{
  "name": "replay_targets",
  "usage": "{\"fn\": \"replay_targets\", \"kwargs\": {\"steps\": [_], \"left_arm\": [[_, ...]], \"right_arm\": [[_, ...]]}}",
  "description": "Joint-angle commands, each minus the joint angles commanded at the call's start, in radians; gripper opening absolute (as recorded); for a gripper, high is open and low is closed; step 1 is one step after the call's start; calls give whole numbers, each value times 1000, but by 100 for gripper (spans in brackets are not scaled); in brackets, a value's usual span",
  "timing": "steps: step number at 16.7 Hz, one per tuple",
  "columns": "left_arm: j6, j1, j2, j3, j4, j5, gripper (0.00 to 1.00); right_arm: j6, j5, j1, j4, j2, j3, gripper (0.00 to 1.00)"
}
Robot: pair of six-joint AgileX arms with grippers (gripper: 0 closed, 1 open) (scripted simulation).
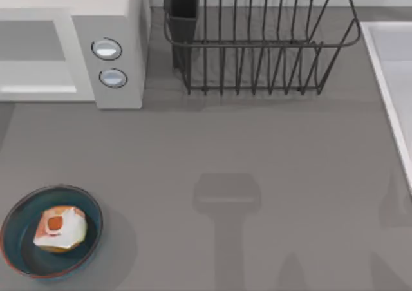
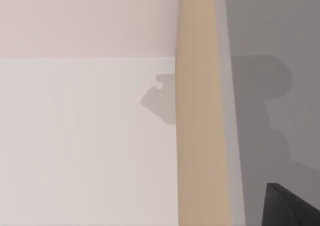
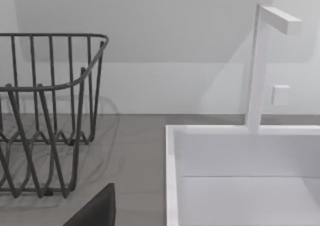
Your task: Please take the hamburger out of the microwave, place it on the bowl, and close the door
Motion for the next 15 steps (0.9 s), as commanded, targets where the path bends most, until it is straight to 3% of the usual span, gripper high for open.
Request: {"fn": "replay_targets", "kwargs": {"steps": [7, 15], "left_arm": [[-25, -26, -40, -45, 29, -10, 0], [-183, -169, -301, -380, 185, -81, 0]], "right_arm": [[0, 0, 0, 0, 0, 0, 100], [0, 0, 0, 0, 0, 0, 100]]}}
